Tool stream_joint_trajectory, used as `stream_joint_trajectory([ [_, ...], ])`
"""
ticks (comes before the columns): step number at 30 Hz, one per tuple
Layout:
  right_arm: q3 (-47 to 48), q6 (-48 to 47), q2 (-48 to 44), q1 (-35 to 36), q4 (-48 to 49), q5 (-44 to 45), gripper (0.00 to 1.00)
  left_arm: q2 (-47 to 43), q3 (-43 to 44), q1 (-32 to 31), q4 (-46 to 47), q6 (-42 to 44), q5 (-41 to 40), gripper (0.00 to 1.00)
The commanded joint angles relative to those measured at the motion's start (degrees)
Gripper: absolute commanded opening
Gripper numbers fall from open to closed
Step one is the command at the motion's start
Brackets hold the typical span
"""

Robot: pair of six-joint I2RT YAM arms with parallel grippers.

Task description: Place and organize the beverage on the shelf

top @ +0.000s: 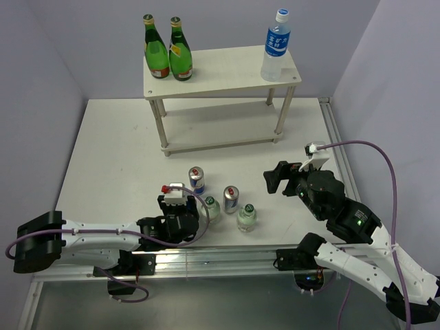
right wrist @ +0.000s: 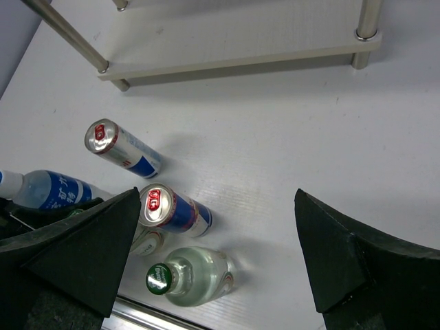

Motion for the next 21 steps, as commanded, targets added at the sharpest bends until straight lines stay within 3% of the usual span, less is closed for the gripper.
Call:
stream_joint_trajectory([
  [1, -0.3, 0.2, 0.1, 0.4, 2.3, 0.1, 1.0, 0.0, 0.8, 0.5, 0.4, -0.7, -0.8, 0.68],
  [2, -0.4, 0.2, -0.1, 0.4, 2.3, 0.0, 1.0, -0.1, 0.8, 0.5, 0.3, -0.7, -1.1, 0.66],
  [5, -0.6, 0.2, -0.3, 0.4, 2.2, 0.1, 1.0, -0.2, 1.1, 0.6, 0.2, -0.3, -1.3, 0.38],
  [6, -0.4, 0.2, -0.3, 0.3, 2.2, 0.1, 1.0, -0.3, 1.3, 0.6, -0.2, -0.4, -1.5, 0.17],
  [9, -0.4, 0.2, -0.4, 0.4, 2.2, 0.0, 1.0, -0.2, 3.3, 0.6, -3.7, -1.2, -1.8, 0.0],
  [13, -0.6, 0.6, -0.4, 0.4, 2.3, -0.8, 1.0, 0.0, 13.8, 0.2, -18.7, -5.7, -3.8, 0.0],
  [14, -0.7, 0.7, -0.6, 0.4, 2.2, -1.0, 1.0, -0.2, 16.2, 0.0, -27.8, -8.6, -4.6, 0.0],
  [16, -1.3, 1.0, -0.9, 0.4, 2.4, -1.1, 1.0, -0.5, 24.2, -0.7, -35.4, -10.9, -6.1, 0.0],
  [21, -2.5, 2.2, -2.3, 0.4, 2.9, -0.4, 1.0, -1.7, 43.2, -0.7, -45.7, -3.6, -6.8, 0.0],
])
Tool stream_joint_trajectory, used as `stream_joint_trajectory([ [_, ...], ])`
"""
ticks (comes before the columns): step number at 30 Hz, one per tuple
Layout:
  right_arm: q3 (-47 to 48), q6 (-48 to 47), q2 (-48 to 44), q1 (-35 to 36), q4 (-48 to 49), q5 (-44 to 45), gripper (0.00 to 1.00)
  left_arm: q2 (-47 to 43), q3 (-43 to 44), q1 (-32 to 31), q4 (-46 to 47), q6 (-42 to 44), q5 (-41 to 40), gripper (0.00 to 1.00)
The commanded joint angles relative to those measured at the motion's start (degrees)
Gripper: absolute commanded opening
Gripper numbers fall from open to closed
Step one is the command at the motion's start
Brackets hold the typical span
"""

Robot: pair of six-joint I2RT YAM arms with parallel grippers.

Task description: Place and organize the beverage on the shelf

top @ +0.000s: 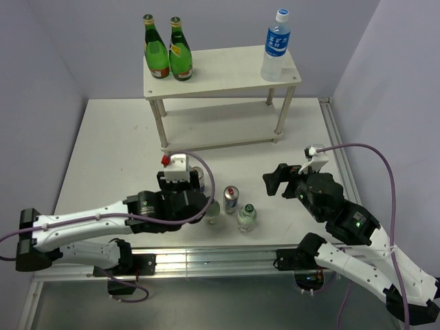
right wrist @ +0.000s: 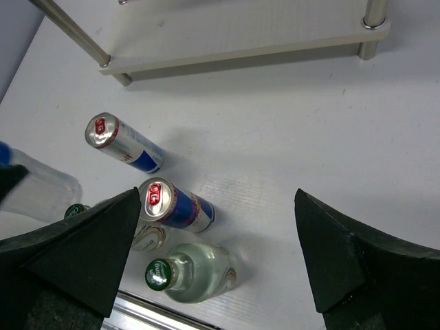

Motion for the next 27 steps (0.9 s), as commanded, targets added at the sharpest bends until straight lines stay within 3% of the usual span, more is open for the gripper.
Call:
stream_joint_trajectory([
  [1, -0.8, 1.5, -1.2, 0.4, 2.4, 0.6, 1.0, -3.0, 15.1, -0.3, -6.3, 6.8, -6.7, 0.0],
  [7, -3.3, 3.1, -0.9, 0.4, 4.1, 0.8, 1.0, 0.0, 34.0, 1.4, 7.5, 34.4, -3.2, 0.0],
  [10, -4.3, 3.8, -0.5, 0.3, 4.9, 0.6, 1.0, 4.7, 44.0, 6.0, 12.5, 43.8, 4.2, 0.0],
  [19, -7.8, 5.3, -1.1, 0.4, 7.2, 0.8, 1.0, 31.3, 84.1, 24.0, 6.0, 51.6, 33.2, 0.0],
  [21, -8.8, 5.6, -1.3, 0.4, 7.8, 0.9, 1.0, 35.7, 89.0, 26.7, 6.9, 52.1, 39.2, 0.0],
  [27, -11.4, 6.9, -2.7, 0.5, 8.7, 0.5, 1.0, 39.0, 87.2, 34.0, 14.2, 50.1, 50.4, 0.0],
])
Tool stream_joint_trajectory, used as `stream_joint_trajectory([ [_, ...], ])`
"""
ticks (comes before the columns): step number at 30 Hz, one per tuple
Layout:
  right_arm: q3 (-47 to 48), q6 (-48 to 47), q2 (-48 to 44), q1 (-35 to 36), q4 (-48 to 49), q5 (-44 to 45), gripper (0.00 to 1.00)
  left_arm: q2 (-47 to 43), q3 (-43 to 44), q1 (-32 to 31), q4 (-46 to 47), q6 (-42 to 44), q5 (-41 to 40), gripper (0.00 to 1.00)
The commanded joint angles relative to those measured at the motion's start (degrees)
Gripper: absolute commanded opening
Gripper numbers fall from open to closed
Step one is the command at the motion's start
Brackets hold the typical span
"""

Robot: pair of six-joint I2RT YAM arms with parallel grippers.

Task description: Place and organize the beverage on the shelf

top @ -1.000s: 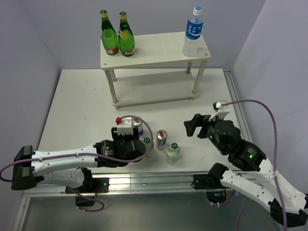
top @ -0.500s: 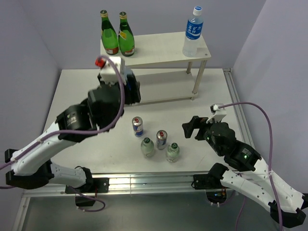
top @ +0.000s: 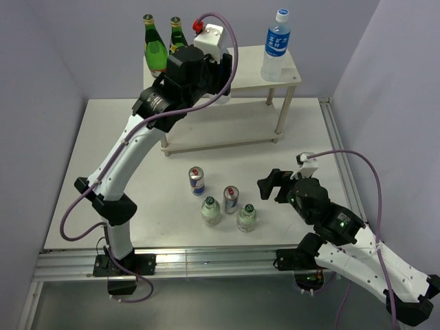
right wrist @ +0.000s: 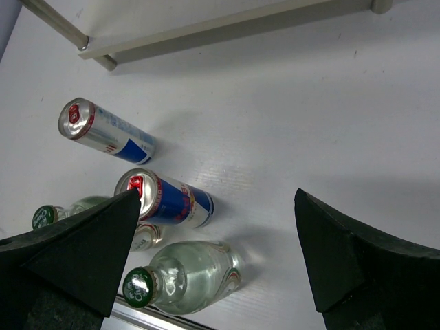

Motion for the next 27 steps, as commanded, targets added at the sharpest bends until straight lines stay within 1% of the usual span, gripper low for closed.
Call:
stream_joint_trajectory([
  [1, -1.4, 1.5, -1.9, 0.5, 3.1, 0.5, 1.0, -1.3, 3.4, 3.9, 12.2, 0.4, 10.3, 0.0],
  [5, -2.8, 2.4, -3.8, 0.5, 3.2, 0.6, 1.0, 3.0, 6.0, 5.9, 15.2, 0.8, 12.0, 0.0],
  [12, -3.4, 2.7, -4.0, 0.5, 3.2, 1.2, 1.0, 3.6, 6.2, 6.1, 21.5, 1.1, 14.0, 0.0],
  [15, -3.4, 2.7, -3.5, 0.5, 3.0, 1.5, 1.0, 5.3, 7.6, 6.3, 21.8, 0.6, 15.0, 0.0],
  [27, -4.1, 2.9, -4.0, 0.5, 3.2, 1.5, 1.0, 12.0, 7.6, 7.0, 24.4, 1.2, 16.5, 0.0],
])
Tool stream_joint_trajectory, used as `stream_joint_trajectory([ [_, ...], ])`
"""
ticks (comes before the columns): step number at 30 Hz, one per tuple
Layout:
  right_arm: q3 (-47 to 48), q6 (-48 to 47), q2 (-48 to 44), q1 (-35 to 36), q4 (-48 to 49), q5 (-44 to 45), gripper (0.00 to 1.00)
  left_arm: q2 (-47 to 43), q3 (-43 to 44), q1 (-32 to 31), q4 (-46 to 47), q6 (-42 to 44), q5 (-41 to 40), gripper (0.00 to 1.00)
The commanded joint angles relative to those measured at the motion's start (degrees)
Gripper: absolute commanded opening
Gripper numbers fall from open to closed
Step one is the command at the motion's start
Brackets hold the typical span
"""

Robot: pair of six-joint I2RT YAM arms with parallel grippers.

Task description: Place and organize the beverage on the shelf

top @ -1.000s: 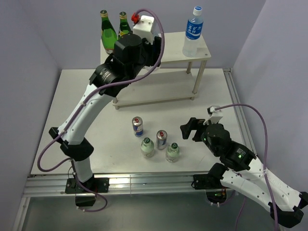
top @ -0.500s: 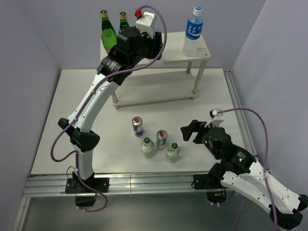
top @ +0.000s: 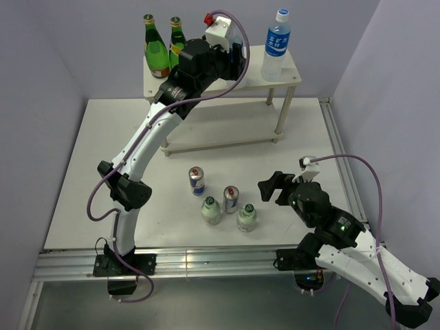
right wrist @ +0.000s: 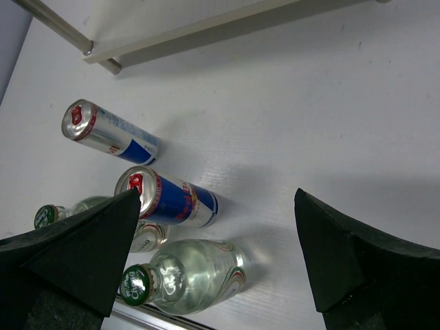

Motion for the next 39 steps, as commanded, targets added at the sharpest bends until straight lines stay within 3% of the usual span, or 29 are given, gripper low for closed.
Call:
stream_joint_trajectory([
  [1, -0.4, 0.4, -0.2, 0.4, 2.1, 1.4, 1.0, 0.2, 4.0, 0.5, 8.0, 0.8, 1.5, 0.02],
  [4, -0.3, 0.3, 0.1, 0.4, 2.1, 1.5, 1.0, 0.5, 3.6, 1.0, 8.9, 0.7, 1.5, 0.13],
  [8, -0.5, 0.3, 0.5, 0.5, 2.3, 1.8, 1.0, 0.8, 3.2, 1.2, 9.3, 1.4, 2.3, 0.5],
  [11, -0.6, 0.3, 0.7, 0.5, 2.3, 2.0, 1.0, 0.8, 2.6, 1.3, 9.8, 2.0, 2.3, 0.64],
  [19, -0.8, 0.6, 0.1, 0.5, 2.3, 2.1, 1.0, 2.6, 2.5, 1.4, 10.3, 2.2, 2.8, 0.73],
  [39, -1.3, 0.5, -0.3, 0.8, 2.7, 2.6, 1.0, 1.3, -2.2, 1.4, 12.4, 1.5, 3.0, 0.76],
])
